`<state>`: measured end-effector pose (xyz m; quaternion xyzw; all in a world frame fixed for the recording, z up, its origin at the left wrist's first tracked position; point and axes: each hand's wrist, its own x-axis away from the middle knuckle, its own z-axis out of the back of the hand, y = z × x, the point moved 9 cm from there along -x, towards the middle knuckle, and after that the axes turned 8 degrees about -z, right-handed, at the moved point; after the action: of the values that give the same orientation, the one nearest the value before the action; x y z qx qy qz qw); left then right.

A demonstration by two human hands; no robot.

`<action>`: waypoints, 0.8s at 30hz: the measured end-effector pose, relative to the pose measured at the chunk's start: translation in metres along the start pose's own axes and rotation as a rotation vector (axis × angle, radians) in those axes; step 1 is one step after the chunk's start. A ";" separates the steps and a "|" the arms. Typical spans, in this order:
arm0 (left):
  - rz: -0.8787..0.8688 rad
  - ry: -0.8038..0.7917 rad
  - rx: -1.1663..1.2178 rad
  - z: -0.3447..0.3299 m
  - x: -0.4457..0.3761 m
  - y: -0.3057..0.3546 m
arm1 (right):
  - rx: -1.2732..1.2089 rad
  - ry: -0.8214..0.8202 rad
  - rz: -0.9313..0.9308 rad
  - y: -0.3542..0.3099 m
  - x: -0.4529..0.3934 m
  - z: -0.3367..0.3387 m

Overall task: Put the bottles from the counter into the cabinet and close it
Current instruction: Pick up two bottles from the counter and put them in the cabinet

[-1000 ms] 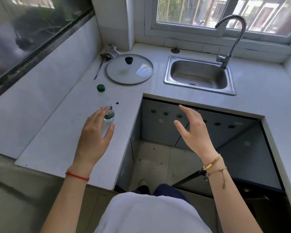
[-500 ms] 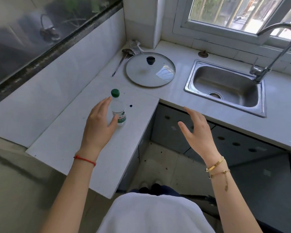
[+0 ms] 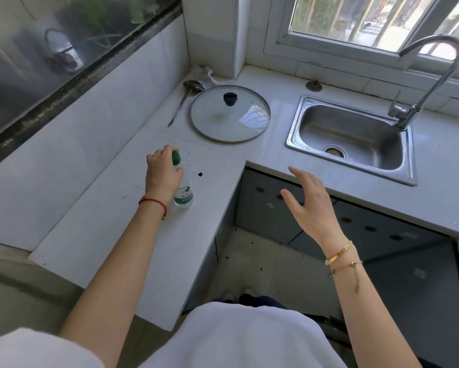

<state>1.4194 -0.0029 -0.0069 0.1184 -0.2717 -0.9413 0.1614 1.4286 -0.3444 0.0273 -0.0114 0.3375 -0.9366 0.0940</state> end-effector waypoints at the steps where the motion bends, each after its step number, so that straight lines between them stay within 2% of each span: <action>1: 0.005 0.008 0.004 0.001 -0.003 -0.002 | 0.000 0.006 -0.007 0.001 0.000 0.001; 6: -0.084 -0.032 0.066 -0.008 -0.005 0.012 | 0.024 0.041 -0.047 0.009 0.007 0.006; 14: -0.345 -0.067 0.204 -0.019 0.019 0.103 | 0.010 0.159 -0.172 0.037 0.040 0.038; 24: -0.675 -0.356 0.412 -0.081 0.078 0.256 | 0.052 0.429 -0.464 0.126 0.140 0.117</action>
<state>1.4344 -0.2746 0.0559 0.0663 -0.4236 -0.8732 -0.2317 1.3218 -0.5387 0.0315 0.1119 0.3138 -0.9224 -0.1953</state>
